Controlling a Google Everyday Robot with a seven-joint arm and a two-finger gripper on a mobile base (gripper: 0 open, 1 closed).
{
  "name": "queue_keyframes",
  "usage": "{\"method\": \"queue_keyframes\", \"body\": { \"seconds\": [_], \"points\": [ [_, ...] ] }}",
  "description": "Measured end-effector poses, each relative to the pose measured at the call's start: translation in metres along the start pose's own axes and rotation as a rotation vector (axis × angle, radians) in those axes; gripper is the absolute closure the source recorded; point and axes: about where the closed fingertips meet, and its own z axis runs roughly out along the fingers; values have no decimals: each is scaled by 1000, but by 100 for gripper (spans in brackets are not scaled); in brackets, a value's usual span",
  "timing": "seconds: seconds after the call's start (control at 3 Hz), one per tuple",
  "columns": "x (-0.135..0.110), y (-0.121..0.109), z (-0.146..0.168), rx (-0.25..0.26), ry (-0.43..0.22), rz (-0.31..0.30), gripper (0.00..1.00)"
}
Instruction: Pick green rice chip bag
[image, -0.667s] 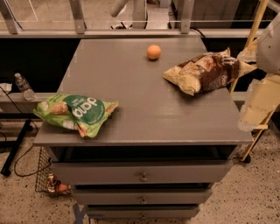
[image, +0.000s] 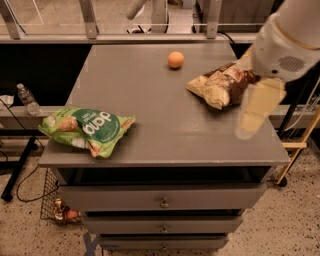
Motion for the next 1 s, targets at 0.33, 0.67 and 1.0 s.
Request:
{"method": "queue_keyframes", "body": {
  "seconds": [0.33, 0.67, 1.0],
  "points": [
    [-75, -12, 47, -99, -47, -56, 0],
    [-147, -10, 89, -187, -96, -87, 0],
    [-210, 3, 111, -248, -130, -129, 0]
  ]
}}
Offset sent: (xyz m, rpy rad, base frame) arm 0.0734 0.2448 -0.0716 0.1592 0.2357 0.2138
